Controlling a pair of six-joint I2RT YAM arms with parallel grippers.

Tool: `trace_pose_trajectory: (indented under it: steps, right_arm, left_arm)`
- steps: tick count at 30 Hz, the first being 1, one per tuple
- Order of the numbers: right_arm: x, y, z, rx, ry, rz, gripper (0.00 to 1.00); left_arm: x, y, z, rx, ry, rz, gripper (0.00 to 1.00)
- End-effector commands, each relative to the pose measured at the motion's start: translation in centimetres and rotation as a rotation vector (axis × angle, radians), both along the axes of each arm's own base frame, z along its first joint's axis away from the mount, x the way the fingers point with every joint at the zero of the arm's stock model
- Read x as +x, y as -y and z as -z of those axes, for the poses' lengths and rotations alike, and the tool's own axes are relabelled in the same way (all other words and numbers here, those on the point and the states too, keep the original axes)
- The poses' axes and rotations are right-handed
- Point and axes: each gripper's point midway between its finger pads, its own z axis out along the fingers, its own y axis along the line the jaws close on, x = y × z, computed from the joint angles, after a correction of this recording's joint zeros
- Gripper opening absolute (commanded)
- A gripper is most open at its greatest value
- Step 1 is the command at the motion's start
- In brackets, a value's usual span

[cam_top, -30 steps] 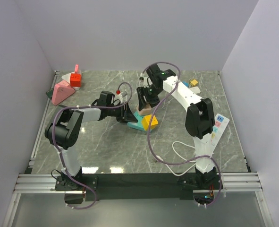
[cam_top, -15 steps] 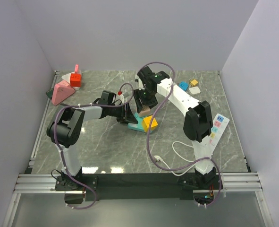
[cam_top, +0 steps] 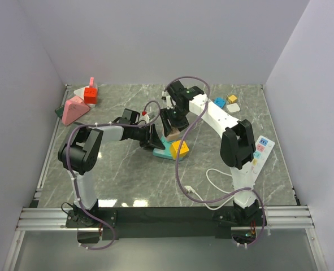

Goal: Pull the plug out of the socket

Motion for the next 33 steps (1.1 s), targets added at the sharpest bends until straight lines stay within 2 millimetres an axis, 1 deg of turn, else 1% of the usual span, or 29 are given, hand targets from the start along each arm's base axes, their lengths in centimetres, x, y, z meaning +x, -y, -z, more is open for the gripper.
trace_pose_trajectory:
  steps: [1,2,3,4,5,6,7,9,11,14,16,17,18,19,20,21,22,23,24,25,27,28,29,30,32,33]
  right_arm:
    - [-0.3,-3.3,-6.8,0.220,0.065,-0.012,0.00]
    - [-0.1,-3.3,-7.7,0.223,0.087,-0.018,0.00]
    - [-0.1,-2.9,-8.4,0.222,0.097,-0.015,0.00]
    - [0.3,-2.4,-9.1,0.234,0.111,0.000,0.00]
    - [0.5,-2.0,-9.7,0.253,0.110,0.017,0.00]
    - [0.8,-1.6,-11.2,0.295,0.135,0.029,0.00]
    - [1.5,-0.6,-11.8,0.321,0.130,0.076,0.00]
    - [1.6,0.1,-13.2,0.363,0.137,0.090,0.00]
    - [2.0,1.1,-13.9,0.373,0.149,0.106,0.00]
    - [2.3,2.0,-14.6,0.406,0.141,0.119,0.00]
    - [2.1,1.6,-15.2,0.451,0.133,0.109,0.00]
    - [2.1,1.5,-15.0,0.456,0.124,0.109,0.00]
    - [2.1,1.3,-14.0,0.413,0.120,0.124,0.00]
    - [2.1,0.9,-13.5,0.387,0.124,0.122,0.00]
    - [1.9,0.3,-13.3,0.364,0.135,0.108,0.00]
    - [0.6,-1.3,-12.0,0.315,0.112,0.071,0.00]
    - [0.9,-1.3,-11.2,0.250,0.145,0.082,0.00]
    - [0.7,-1.8,-10.8,0.224,0.152,0.079,0.00]
    - [0.1,-2.9,-9.9,0.188,0.158,0.068,0.00]
    - [0.6,-2.7,-9.1,0.137,0.180,0.113,0.00]
    - [0.2,-3.3,-7.9,0.099,0.192,0.119,0.00]
    - [-0.6,-3.9,-7.2,0.068,0.202,0.111,0.00]
    - [-0.7,-4.4,-7.1,0.076,0.212,0.101,0.00]
    - [-1.3,-4.9,-6.9,0.076,0.209,0.081,0.00]
    - [-1.5,-4.6,-7.1,0.063,0.204,0.081,0.00]
    - [-1.3,-4.2,-7.5,0.060,0.216,0.082,0.00]
  left_arm:
    - [-0.1,-1.3,4.2,0.167,-0.079,-0.068,0.01]
    - [-0.2,-1.4,4.5,0.176,-0.087,-0.070,0.00]
    - [-0.2,-1.4,4.7,0.180,-0.092,-0.071,0.01]
    - [-0.4,-1.5,5.2,0.190,-0.105,-0.070,0.01]
    - [-0.4,-1.6,5.4,0.195,-0.110,-0.070,0.01]
    - [-0.6,-1.7,5.7,0.201,-0.115,-0.072,0.01]
    - [-0.9,-1.9,6.2,0.211,-0.125,-0.072,0.01]
    - [-1.2,-2.1,6.6,0.214,-0.136,-0.071,0.00]
    - [-1.6,-2.3,7.0,0.222,-0.147,-0.070,0.00]
    - [-1.9,-2.6,7.3,0.230,-0.158,-0.069,0.01]
    - [-1.9,-2.6,7.3,0.230,-0.159,-0.067,0.01]
    - [-1.9,-2.6,7.4,0.230,-0.161,-0.069,0.01]
    - [-1.7,-2.6,7.3,0.230,-0.159,-0.069,0.01]
    - [-1.7,-2.5,7.3,0.232,-0.163,-0.066,0.01]
    - [-1.7,-2.5,7.4,0.230,-0.169,-0.066,0.01]
    - [-1.5,-2.4,7.2,0.226,-0.165,-0.066,0.01]
    - [-1.5,-2.4,7.2,0.228,-0.169,-0.066,0.01]
    - [-1.4,-2.3,7.1,0.227,-0.170,-0.064,0.01]
    - [-1.1,-2.3,7.0,0.225,-0.166,-0.066,0.01]
    - [-1.2,-2.2,6.9,0.223,-0.165,-0.064,0.01]
    - [-0.8,-2.0,6.6,0.214,-0.160,-0.066,0.01]
    - [-0.8,-2.0,6.5,0.212,-0.163,-0.068,0.01]
    - [-0.7,-1.9,6.3,0.208,-0.159,-0.069,0.01]
    - [-0.6,-1.8,6.2,0.206,-0.159,-0.069,0.01]
    - [-0.6,-1.9,6.2,0.210,-0.158,-0.069,0.00]
    - [-0.6,-1.9,6.1,0.208,-0.157,-0.070,0.01]
